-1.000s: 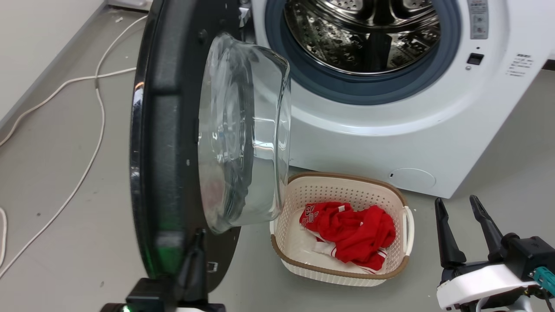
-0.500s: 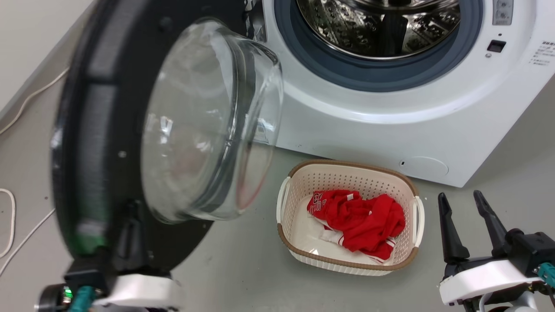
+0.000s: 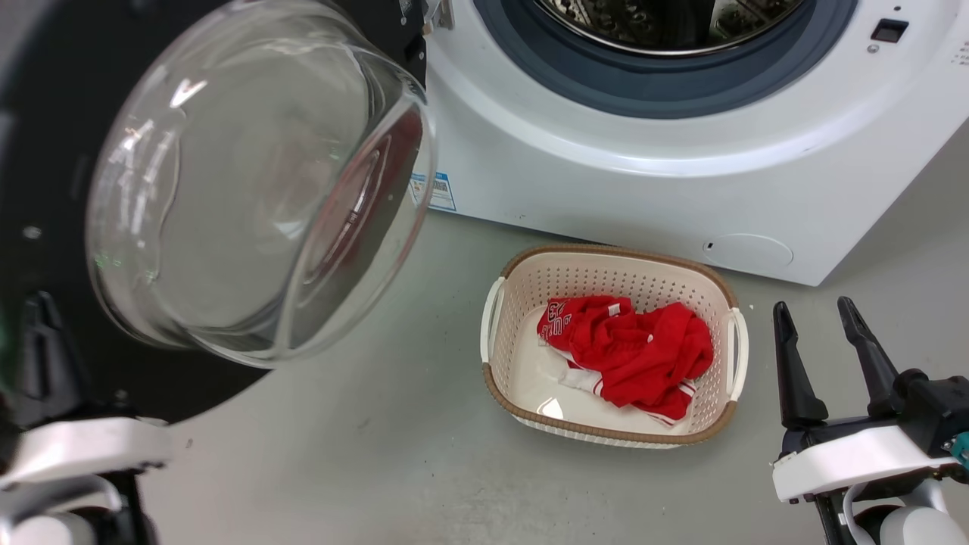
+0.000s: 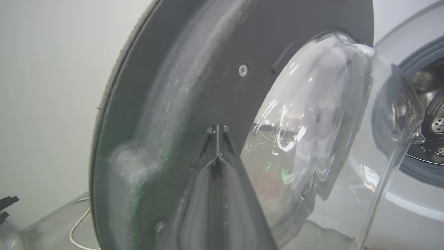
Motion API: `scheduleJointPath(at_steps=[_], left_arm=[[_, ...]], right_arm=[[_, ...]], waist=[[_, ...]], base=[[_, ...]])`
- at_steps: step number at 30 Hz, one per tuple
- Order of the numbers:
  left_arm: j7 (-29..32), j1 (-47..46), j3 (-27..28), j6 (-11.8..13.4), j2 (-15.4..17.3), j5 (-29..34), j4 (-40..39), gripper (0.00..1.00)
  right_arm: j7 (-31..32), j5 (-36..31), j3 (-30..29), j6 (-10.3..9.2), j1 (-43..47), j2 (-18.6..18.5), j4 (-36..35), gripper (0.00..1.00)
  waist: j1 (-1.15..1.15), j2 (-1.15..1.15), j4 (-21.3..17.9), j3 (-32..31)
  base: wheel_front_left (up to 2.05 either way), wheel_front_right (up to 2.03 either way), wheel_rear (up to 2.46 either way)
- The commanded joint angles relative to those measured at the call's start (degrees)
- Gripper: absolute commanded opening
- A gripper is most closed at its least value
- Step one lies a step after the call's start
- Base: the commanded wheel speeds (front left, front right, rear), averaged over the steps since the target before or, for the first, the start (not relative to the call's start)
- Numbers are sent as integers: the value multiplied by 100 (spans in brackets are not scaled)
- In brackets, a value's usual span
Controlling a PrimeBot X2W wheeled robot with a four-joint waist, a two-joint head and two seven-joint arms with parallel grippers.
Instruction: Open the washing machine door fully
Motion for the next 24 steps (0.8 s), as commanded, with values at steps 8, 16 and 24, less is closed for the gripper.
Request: scheduleJointPath(at_steps=[8,16,24], left_arm=[[-192,-597,455,-410,507,-389,899,0],[-336,-1105,638,-735,813,-595,1911,0],[-430,-951,791,-766,922,-561,2187,0]], right_arm=[[31,-62,-7,-4,-152,14,-20,100],[27,-96,25,-4,-265,14,3,100],[-23,-73,71,-4,-229,14,74,100]], waist=[[0,0,-43,159],[0,0,-133,216],[0,0,-296,90]], base=[[0,0,0],[0,0,0],[0,0,0]])
